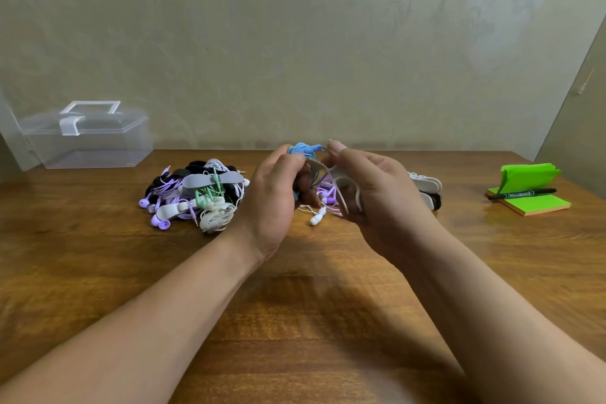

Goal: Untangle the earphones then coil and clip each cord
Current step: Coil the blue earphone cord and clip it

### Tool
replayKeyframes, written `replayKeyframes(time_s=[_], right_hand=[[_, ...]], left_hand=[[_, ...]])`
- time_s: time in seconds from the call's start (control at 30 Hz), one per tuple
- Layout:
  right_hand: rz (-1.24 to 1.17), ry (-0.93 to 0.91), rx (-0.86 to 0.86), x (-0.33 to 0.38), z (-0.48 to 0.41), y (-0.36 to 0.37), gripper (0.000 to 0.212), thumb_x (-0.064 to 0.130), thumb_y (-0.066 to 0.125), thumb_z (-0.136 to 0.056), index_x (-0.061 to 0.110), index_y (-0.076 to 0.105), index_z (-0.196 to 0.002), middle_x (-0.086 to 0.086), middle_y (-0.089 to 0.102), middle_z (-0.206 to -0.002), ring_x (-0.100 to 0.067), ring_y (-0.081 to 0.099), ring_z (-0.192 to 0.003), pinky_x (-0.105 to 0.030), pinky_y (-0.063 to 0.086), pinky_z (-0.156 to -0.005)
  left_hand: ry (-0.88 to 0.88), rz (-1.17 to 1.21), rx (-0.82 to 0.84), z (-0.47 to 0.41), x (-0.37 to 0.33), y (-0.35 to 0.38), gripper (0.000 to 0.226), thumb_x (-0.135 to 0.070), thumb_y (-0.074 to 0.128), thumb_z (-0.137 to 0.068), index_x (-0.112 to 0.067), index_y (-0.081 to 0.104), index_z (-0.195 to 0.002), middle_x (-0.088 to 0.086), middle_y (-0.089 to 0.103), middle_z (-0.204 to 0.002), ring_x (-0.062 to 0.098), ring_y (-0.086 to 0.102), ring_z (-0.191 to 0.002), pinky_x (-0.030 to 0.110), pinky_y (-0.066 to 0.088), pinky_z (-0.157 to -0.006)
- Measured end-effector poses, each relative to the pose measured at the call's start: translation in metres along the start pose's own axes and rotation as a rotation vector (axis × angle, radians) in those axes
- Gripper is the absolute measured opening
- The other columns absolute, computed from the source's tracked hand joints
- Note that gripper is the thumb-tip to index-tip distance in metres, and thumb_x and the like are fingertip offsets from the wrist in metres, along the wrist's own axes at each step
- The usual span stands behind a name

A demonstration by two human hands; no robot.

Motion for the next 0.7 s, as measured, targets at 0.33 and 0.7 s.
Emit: replayKeyframes(time_s=[0.33, 0.7], right_hand=[[0.132, 0.050, -0.023, 0.003, 0.002, -0.005, 0.046, 0.036, 0.059, -0.105, -0.008, 0.069, -0.100, 0.008, 0.051, -0.046, -0.008, 0.036, -0.041, -0.025, 0.028, -0.047], [0.308, -0.323, -0.154, 0.027, 0.008, -0.016, 0.029, 0.040, 0.061, -0.102, 0.014, 0.061, -0.090, 0.007, 0.058, -0.067, -0.011, 0.050, -0.056, -0.027, 0.041, -0.054]], left_hand=[[0.152, -0.324, 0.075, 0.015, -0.010, 0.012, 0.037, -0.030, 0.039, -0.099, 0.007, 0.044, -0.095, 0.021, 0.044, -0.079, 0.023, 0.040, -0.074, 0.051, 0.038, -0.068], [0.550, -0.551, 0.087, 0.026, -0.027, 0.018, 0.019, -0.013, 0.044, -0.095, -0.014, 0.035, -0.079, -0.008, 0.033, -0.072, 0.015, 0.034, -0.066, 0.029, 0.028, -0.062]])
Point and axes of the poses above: each hand's wrist, its own z-axis away from the middle knuckle, its own y-axis out of the palm, x = y × z, the point moved 4 cm from there along -z, towards the middle knuckle
